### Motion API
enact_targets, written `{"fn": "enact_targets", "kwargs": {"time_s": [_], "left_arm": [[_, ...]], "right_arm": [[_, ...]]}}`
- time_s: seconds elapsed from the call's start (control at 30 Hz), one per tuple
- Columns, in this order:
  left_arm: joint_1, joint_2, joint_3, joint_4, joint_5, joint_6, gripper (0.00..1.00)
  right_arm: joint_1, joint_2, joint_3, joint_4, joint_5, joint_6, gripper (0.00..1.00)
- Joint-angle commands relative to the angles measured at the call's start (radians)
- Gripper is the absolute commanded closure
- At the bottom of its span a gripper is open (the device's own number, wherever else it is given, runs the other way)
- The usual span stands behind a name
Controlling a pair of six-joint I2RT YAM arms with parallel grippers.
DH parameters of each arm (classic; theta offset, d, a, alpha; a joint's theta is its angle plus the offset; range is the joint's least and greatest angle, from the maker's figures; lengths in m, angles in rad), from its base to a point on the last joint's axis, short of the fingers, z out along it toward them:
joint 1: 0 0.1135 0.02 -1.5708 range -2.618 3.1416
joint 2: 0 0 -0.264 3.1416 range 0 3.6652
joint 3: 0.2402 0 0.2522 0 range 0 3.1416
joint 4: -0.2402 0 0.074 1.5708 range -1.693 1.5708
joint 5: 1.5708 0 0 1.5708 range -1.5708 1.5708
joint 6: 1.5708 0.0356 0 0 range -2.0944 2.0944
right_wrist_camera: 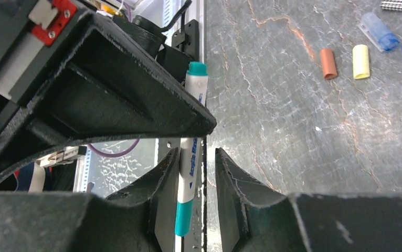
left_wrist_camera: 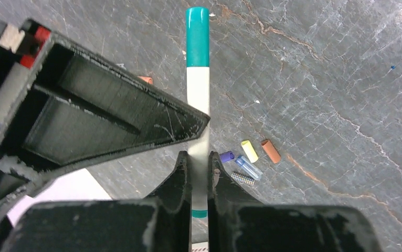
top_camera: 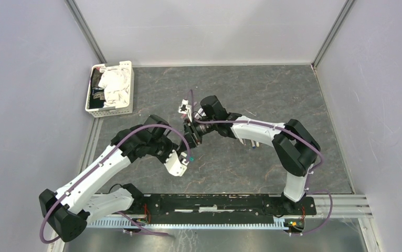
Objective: Open the pen caps
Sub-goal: Pick up the pen from the center of the board.
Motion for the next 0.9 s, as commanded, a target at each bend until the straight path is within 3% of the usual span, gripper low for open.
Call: {"fn": "enact_targets", "kwargs": {"time_s": [0.0,0.2,0.3,0.33,0.4,0.5,0.57,0.63,0.8,0.87], "left_arm": [[-0.028,-0.025,-0.007,-0.005,-0.013,0.117,0.98],[-0.038,-0.029,0.001,0.027,-0.008,0.146,0.98],[-0.042,-0.032,-0.001,0.074,-0.015,0.123,0.95],[-0.042,-0.035,0.0,0.108,-0.02,0.09,0.84],[-0.042,-0.035,0.013,0.19,-0.03,-0.027,0.44],[-0.042,-0.035,0.06,0.278,-0.039,-0.234,0.25],[-0.041,-0.041,0.09,0.318,-0.049,-0.381,0.05],[-0.038,-0.063,0.107,0.365,-0.054,-0.552,0.0],[-0.036,-0.126,0.114,0.454,-0.057,-1.037,0.0],[-0.035,-0.133,0.113,0.462,-0.028,-1.165,0.0]], "right_arm": [[0.014,0.033,0.072,0.01,-0.049,0.025,0.65],[0.017,0.057,0.088,0.025,-0.068,0.047,0.68],[0.017,0.058,0.086,0.047,-0.075,0.063,0.81],[0.014,0.054,0.079,0.049,-0.072,0.063,0.86],[-0.001,0.038,0.051,0.075,-0.064,0.076,1.0],[-0.048,-0.015,-0.036,0.17,-0.038,0.128,1.0],[-0.086,-0.069,-0.109,0.264,-0.002,0.168,1.0],[-0.127,-0.135,-0.183,0.367,0.044,0.215,1.0],[-0.159,-0.337,-0.396,0.63,0.322,0.27,1.0],[-0.157,-0.389,-0.457,0.773,0.404,0.331,1.0]]}}
